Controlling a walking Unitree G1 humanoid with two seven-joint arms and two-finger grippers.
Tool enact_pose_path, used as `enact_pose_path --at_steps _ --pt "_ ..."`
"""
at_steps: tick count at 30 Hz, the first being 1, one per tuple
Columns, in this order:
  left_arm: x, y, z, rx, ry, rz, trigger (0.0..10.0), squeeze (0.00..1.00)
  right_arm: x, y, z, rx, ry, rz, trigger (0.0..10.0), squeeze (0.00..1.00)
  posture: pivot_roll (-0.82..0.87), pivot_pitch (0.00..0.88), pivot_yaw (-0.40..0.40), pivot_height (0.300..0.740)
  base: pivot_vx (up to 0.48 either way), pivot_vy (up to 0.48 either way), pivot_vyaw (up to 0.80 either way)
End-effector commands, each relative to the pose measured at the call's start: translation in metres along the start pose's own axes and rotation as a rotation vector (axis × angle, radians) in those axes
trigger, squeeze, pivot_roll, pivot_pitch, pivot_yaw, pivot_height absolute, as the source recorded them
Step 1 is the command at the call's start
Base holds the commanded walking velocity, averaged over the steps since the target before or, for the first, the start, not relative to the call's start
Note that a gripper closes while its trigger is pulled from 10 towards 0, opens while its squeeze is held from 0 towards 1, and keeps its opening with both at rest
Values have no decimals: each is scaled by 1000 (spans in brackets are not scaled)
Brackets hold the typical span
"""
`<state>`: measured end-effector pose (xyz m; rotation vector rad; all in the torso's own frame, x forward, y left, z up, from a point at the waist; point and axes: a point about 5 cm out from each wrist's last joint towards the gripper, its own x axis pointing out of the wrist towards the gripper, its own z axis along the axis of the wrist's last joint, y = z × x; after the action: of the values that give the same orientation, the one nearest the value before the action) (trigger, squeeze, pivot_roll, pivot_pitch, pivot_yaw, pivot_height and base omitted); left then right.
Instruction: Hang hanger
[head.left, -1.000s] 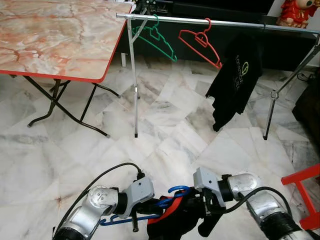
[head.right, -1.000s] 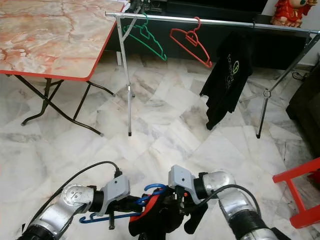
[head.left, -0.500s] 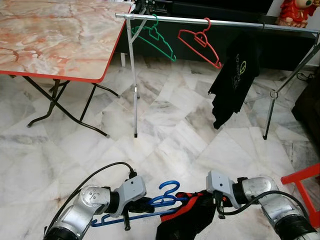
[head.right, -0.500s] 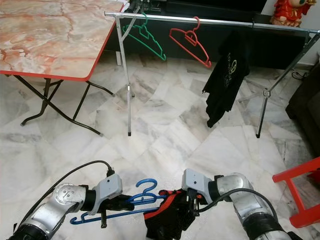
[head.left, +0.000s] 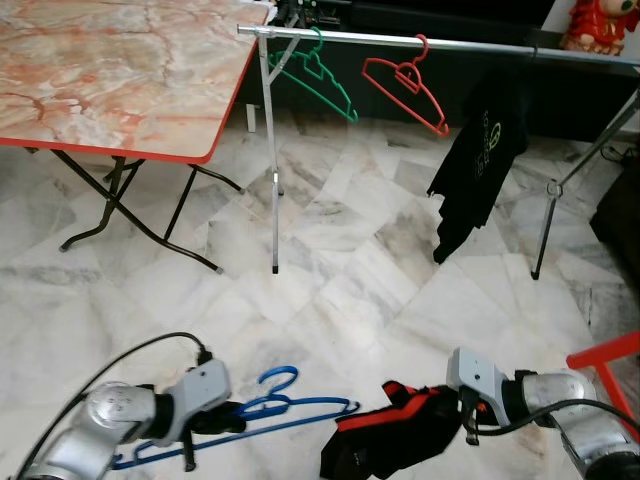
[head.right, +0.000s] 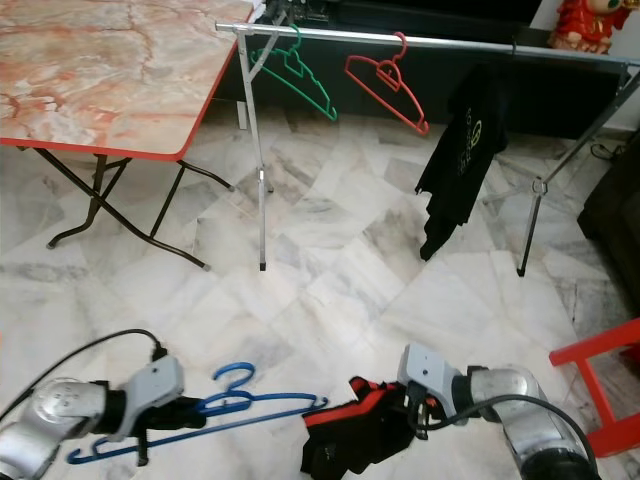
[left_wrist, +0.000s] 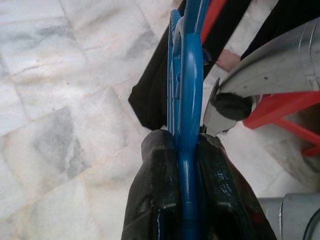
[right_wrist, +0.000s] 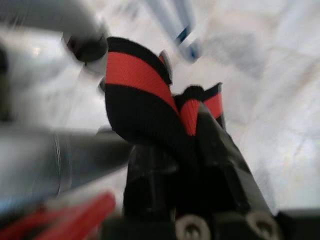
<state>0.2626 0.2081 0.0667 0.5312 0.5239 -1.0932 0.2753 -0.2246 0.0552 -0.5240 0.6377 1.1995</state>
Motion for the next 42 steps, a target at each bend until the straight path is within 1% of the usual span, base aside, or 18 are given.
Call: enact_pose_path --at_steps 1,6,9,14,15,18,19,20,24,26,28,29,31,34,35,36,37,42 --pt "-5 4 -6 8 31 18 0 0 -1 6 -13 -33 98 18 0 0 21 229 -80 740 0 0 0" --pt "-12 10 -7 -24 17 82 0 0 6 10 -15 -29 88 3 0 0 28 233 -83 740 0 0 0" --pt "-14 9 -13 -57 13 104 0 0 8 12 -11 14 18 -21 0 0 35 233 -81 740 0 0 0" --pt "-9 9 -28 -112 -8 232 0 0 11 7 -2 92 -146 -178 0 0 37 235 -80 740 0 0 0" --pt "-8 9 -29 -126 -15 259 0 0 10 5 0 114 -183 -215 0 0 37 235 -80 740 0 0 0" --pt "13 7 -40 -227 -34 471 0 0 10 -7 23 343 -520 -428 0 0 43 211 -88 740 0 0 0" --pt "21 1 -46 -249 -3 518 6196 0 7 -11 29 408 -607 -522 0 0 39 204 -85 740 0 0 0" --pt "29 -8 -55 -308 29 544 10000 0 3 -15 30 464 -658 -620 0 0 33 193 -79 740 0 0 0" --pt "42 -31 -70 -430 45 583 10000 0 -2 -15 24 548 -665 -857 0 0 23 178 -64 740 0 0 0" --pt "40 -46 -92 -540 102 676 10000 0 -5 -8 29 614 -716 -992 0 0 27 154 -52 740 0 0 0" --pt "36 -55 -105 -615 143 724 10000 0 -6 -3 35 646 -743 -1044 0 0 26 149 -50 740 0 0 0" --pt "35 -57 -109 -635 150 739 10000 0 -5 -2 38 650 -752 -1051 0 0 26 143 -48 740 0 0 0" --pt "30 -72 -124 -782 157 804 10000 0 -4 1 56 532 -704 -1136 0 0 23 127 -52 740 0 0 0" --pt "29 -85 -135 -801 234 824 10000 0 -2 4 68 529 -722 -1130 0 0 34 116 -57 740 0 0 0" --pt "29 -90 -138 -820 257 830 10000 0 -3 2 70 504 -711 -1137 2392 0 39 113 -57 740 0 0 0" --pt "29 -92 -140 -834 269 835 10000 0 -4 1 72 485 -699 -1147 2392 0 39 113 -57 740 0 0 0" --pt "28 -95 -142 -854 279 840 10000 0 -6 -1 73 478 -704 -1165 10000 0 36 103 -57 740 0 0 0" --pt "29 -105 -147 -922 294 862 10000 0 -10 -6 79 486 -703 -1248 10000 0 35 77 -52 740 0 0 0"
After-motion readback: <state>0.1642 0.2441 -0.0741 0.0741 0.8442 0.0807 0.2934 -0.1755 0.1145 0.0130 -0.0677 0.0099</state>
